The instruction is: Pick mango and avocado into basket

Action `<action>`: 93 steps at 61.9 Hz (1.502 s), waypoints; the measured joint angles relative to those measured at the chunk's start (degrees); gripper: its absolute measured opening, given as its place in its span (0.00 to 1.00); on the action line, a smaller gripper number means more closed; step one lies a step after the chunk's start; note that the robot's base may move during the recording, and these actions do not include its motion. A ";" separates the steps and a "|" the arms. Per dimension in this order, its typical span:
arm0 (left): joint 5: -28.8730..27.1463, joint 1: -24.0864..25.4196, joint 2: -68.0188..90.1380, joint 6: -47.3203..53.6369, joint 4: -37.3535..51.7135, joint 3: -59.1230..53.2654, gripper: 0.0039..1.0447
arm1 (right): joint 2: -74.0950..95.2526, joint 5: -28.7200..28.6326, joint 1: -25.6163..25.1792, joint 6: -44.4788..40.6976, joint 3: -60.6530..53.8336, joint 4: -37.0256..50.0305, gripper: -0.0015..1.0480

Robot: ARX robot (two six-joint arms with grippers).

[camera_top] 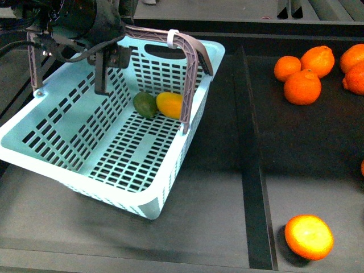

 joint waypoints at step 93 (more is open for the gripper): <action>6.10 18.53 -81.53 92.72 23.63 -68.72 0.02 | 0.00 0.00 0.00 0.02 0.00 0.00 0.92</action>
